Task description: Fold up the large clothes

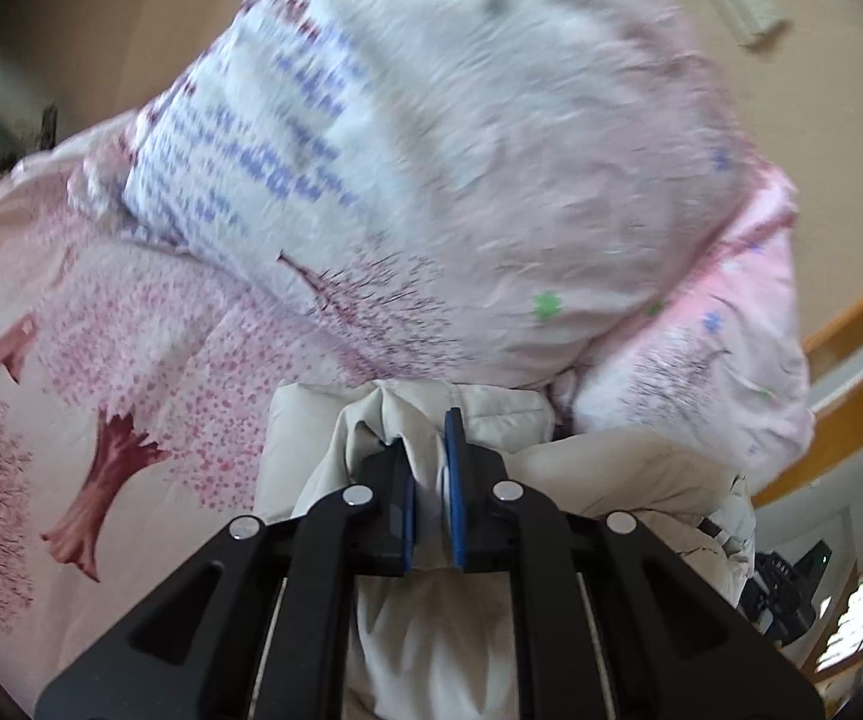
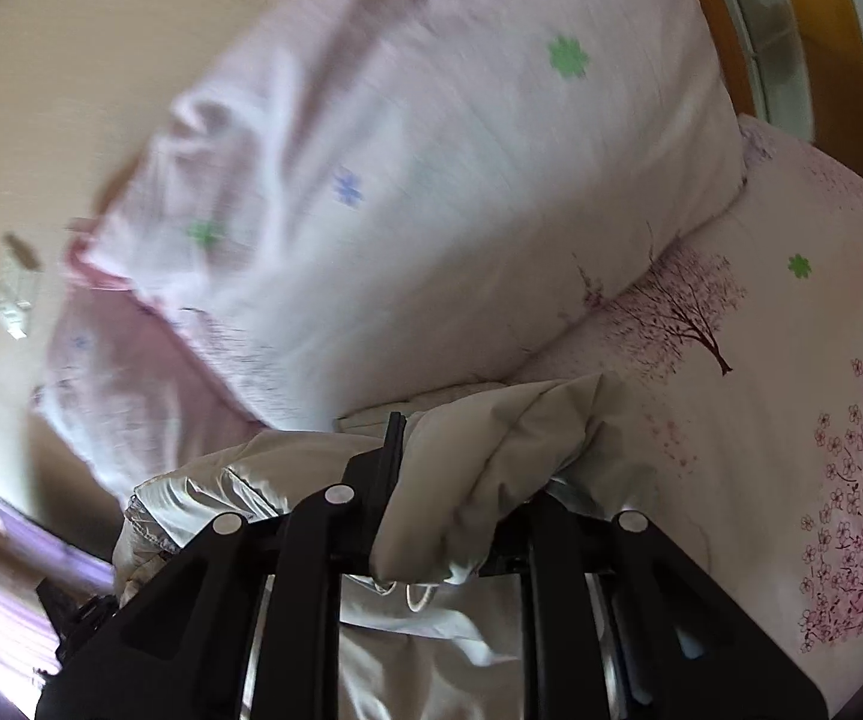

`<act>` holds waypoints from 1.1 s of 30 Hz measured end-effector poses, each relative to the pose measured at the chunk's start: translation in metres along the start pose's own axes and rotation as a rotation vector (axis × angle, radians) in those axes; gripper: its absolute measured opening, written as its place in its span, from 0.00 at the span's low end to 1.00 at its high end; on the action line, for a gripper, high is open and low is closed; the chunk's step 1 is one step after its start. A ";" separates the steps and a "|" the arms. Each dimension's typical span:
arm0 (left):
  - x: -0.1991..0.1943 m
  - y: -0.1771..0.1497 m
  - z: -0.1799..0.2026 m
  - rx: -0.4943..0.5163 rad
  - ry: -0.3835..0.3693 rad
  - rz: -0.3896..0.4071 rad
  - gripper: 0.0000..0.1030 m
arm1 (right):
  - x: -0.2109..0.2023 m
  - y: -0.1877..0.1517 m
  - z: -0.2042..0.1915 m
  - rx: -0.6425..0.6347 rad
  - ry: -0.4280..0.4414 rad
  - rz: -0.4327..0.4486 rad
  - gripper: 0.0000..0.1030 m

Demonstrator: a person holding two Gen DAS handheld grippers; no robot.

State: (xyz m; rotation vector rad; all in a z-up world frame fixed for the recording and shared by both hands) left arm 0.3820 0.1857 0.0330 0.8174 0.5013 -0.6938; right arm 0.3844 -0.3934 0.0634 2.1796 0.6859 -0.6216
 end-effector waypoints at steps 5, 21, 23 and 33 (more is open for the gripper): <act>0.030 0.004 -0.011 -0.067 0.033 -0.051 0.14 | 0.034 0.006 0.009 0.105 -0.079 -0.073 0.28; 0.012 0.022 -0.015 -0.141 -0.118 0.025 0.73 | 0.012 0.024 0.026 0.189 0.072 0.010 0.69; -0.002 0.022 -0.007 -0.086 -0.110 0.048 0.73 | 0.000 0.022 0.011 0.071 0.046 0.039 0.67; -0.015 -0.088 0.118 0.525 -0.101 -0.078 0.73 | 0.011 -0.081 -0.103 -0.593 0.009 -0.150 0.25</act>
Point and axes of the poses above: each gripper's, at about its wrist camera, not at the fingertips, and x roughly the way its jaws point, z to its right, y to its top, the point moved 2 cm from there along x, roughly the way its jaws point, and after that the axes turned 2 degrees about x, right-handed, at the moved point
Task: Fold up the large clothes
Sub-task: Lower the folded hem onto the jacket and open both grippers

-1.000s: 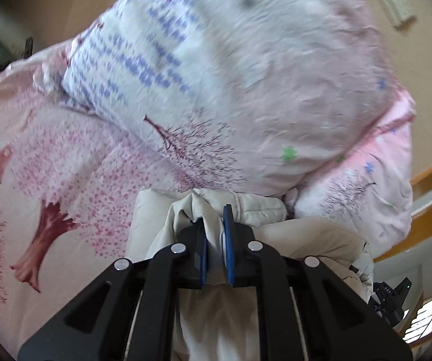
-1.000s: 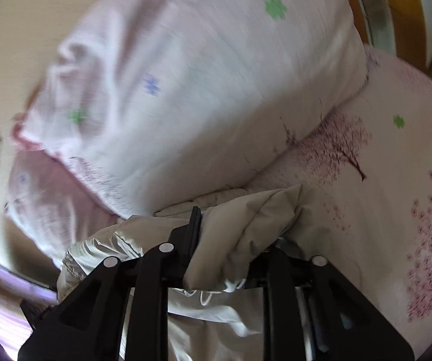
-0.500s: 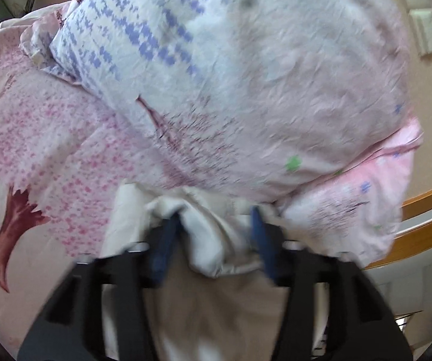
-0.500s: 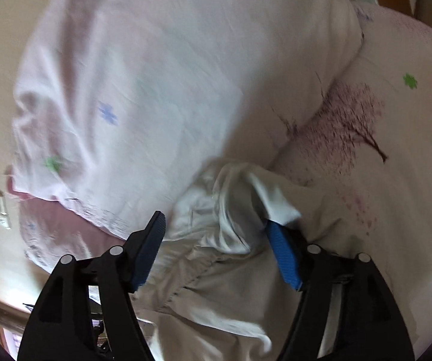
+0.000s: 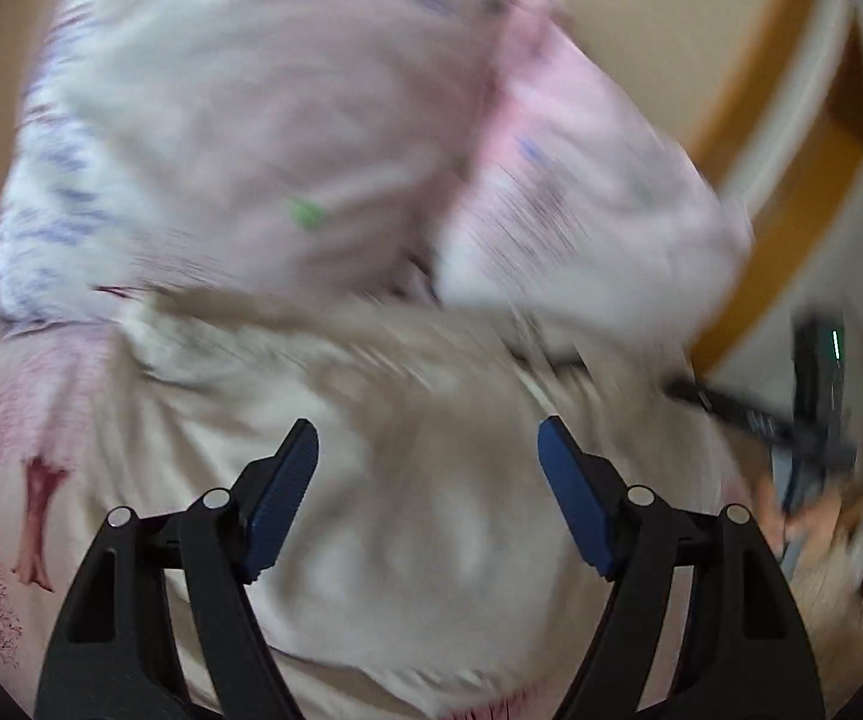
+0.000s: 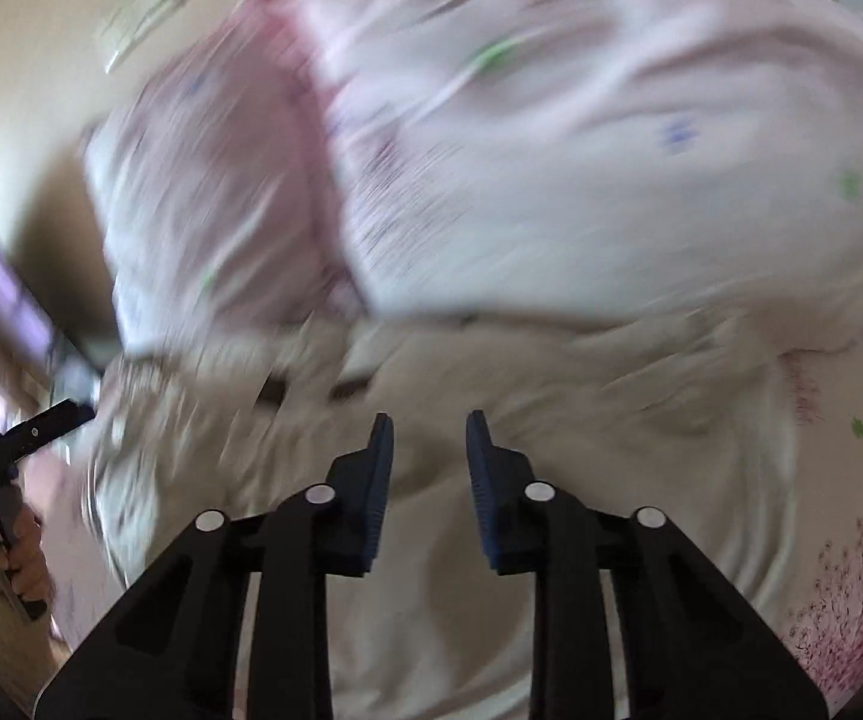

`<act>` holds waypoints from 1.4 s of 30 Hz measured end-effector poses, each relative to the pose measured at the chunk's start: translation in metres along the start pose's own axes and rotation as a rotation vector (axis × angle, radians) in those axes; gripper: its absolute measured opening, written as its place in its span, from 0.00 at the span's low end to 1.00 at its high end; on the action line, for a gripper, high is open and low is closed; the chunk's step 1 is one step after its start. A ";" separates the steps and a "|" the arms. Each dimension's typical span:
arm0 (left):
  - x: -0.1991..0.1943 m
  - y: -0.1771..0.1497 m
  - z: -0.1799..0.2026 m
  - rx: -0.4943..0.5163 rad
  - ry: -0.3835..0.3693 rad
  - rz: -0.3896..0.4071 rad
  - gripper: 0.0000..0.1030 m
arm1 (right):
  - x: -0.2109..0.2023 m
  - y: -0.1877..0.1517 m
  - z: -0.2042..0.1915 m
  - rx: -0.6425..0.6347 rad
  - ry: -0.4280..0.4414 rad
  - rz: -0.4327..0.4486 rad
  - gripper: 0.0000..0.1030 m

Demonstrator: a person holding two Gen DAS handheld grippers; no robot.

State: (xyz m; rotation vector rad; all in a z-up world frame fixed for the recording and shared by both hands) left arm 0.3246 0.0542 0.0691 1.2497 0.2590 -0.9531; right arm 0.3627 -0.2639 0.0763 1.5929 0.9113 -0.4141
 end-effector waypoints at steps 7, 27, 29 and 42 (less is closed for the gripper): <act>0.048 -0.003 0.017 0.064 0.118 -0.097 0.73 | 0.037 -0.013 -0.022 -0.051 -0.097 -0.117 0.25; 0.061 0.018 -0.012 -0.012 0.204 -0.170 0.71 | 0.041 -0.001 0.034 0.133 -0.096 -0.165 0.25; 0.046 0.017 -0.025 -0.019 0.242 -0.138 0.71 | 0.009 -0.001 0.055 0.152 -0.153 -0.060 0.30; 0.073 0.015 -0.090 -0.158 0.358 -0.198 0.76 | 0.045 -0.033 0.162 0.426 -0.259 -0.206 0.29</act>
Point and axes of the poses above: each gripper's, at about its wrist camera, not at the fingertips, and x roughly the way its jaws point, z to its right, y to its top, the point moved 2 cm from there along x, roughly the way its jaws point, and after that the axes turned 2 degrees about x, right-handed, at the moved point
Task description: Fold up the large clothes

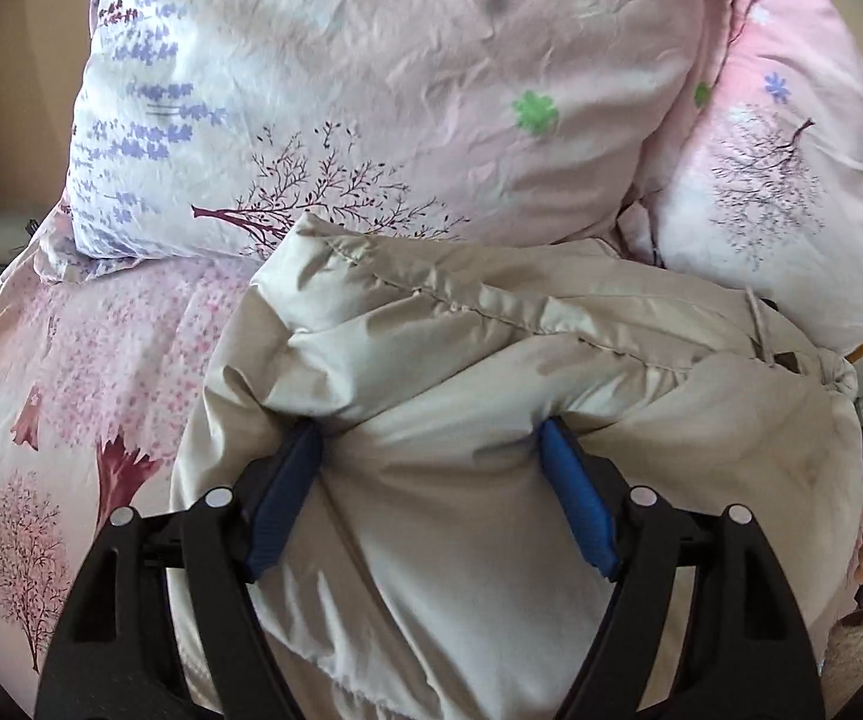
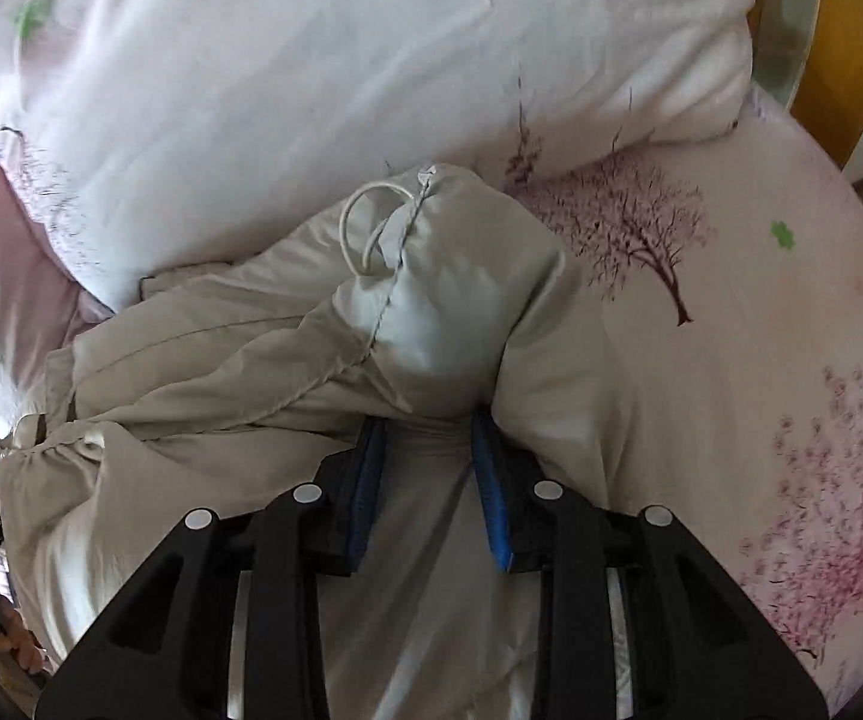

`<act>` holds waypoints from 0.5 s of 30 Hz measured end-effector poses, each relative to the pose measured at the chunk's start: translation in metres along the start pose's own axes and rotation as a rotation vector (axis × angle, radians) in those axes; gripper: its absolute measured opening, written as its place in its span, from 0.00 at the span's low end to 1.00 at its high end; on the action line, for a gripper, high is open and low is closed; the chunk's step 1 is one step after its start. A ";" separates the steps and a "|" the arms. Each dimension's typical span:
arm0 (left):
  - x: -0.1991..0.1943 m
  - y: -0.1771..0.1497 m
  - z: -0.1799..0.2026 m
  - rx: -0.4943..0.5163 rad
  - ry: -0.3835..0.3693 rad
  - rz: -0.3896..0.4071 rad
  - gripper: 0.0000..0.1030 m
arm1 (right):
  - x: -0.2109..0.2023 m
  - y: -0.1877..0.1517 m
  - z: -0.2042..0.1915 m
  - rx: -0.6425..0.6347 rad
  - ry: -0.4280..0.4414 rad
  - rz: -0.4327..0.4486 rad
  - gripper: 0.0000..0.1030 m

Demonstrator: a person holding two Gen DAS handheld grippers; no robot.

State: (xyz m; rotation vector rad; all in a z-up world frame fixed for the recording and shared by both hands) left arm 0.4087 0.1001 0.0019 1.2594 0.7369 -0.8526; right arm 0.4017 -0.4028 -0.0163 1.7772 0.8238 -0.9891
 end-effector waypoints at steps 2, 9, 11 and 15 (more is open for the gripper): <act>0.006 -0.001 0.000 -0.012 0.001 -0.007 0.77 | 0.004 0.001 0.003 0.015 0.006 -0.007 0.30; -0.043 -0.025 -0.022 -0.075 -0.156 0.124 0.74 | -0.052 -0.020 0.032 0.068 0.145 0.139 0.56; -0.071 -0.044 -0.038 -0.109 -0.203 0.196 0.79 | -0.083 -0.037 0.049 0.102 0.189 0.234 0.76; -0.096 -0.082 -0.065 -0.178 -0.237 0.238 0.85 | -0.107 -0.071 0.084 0.211 0.268 0.279 0.87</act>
Point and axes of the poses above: each gripper's, at about its wrist camera, not at the fingertips, and x roughly the way its jaws point, z to its right, y to its top, the point moved 2 cm from there along x, roughly the way its jaws point, and after that the axes turned 2 degrees about x, right-handed, at the moved point
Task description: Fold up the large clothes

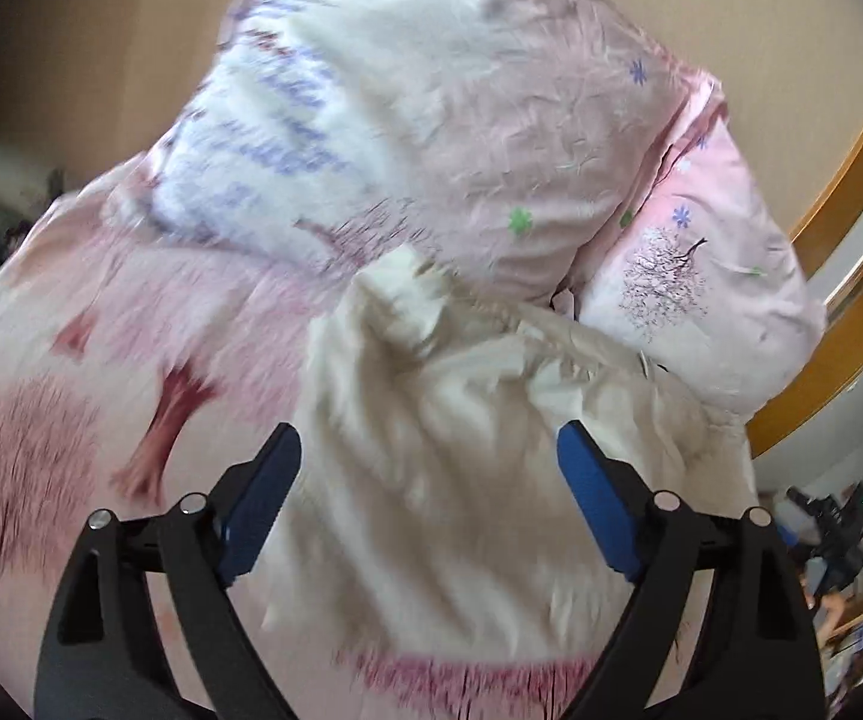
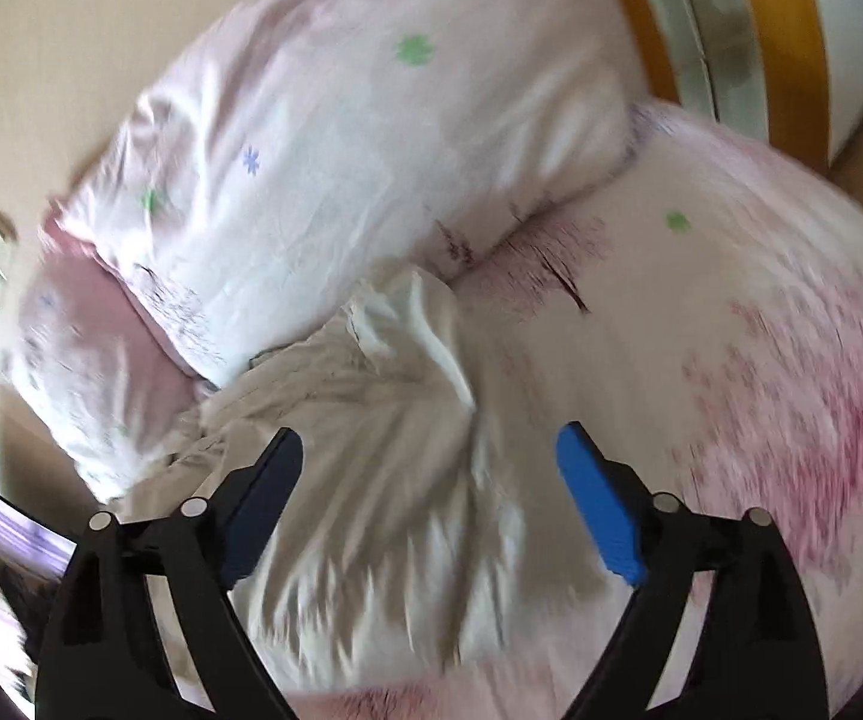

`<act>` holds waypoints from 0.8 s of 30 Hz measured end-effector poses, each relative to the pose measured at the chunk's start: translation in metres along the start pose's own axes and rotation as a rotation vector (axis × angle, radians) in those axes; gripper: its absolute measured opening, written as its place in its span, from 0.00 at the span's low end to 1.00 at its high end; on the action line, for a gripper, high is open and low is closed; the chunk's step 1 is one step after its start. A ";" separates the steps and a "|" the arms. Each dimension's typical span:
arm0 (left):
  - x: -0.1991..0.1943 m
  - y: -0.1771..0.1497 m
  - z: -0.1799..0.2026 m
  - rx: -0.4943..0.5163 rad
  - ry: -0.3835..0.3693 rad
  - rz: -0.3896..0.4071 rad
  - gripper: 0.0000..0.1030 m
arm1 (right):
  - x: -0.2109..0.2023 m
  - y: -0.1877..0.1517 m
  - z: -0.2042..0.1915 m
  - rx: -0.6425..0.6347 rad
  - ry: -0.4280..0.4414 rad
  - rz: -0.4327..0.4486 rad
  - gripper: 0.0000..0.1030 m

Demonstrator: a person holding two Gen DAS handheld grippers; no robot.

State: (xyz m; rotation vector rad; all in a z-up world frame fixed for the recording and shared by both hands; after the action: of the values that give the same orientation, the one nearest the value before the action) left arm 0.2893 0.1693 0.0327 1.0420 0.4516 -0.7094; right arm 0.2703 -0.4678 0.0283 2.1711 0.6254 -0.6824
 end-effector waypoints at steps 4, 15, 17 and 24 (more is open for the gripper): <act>-0.014 -0.035 -0.029 -0.122 -0.054 -0.026 0.85 | -0.008 -0.032 0.037 0.202 0.072 -0.059 0.89; -0.011 -0.088 -0.058 -0.426 -0.222 -0.067 0.85 | 0.020 -0.073 0.054 0.417 0.209 -0.167 0.89; -0.001 -0.092 -0.055 -0.467 -0.244 -0.081 0.85 | 0.027 -0.072 0.051 0.443 0.235 -0.175 0.89; 0.020 -0.079 -0.052 -0.525 -0.243 -0.052 0.84 | 0.042 -0.070 0.045 0.471 0.264 -0.165 0.84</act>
State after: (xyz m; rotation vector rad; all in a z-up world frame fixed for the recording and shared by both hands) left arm 0.2464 0.1844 -0.0525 0.4459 0.4233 -0.7032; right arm 0.2459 -0.4527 -0.0597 2.6981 0.8561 -0.6859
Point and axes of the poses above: each gripper's, at about its wrist camera, not at the fingertips, and x roughly the way its jaws point, z to its right, y to its top, the point moved 2 cm from there along x, roughly the way its jaws point, and after that the axes turned 2 degrees about x, right-handed, at the moved point
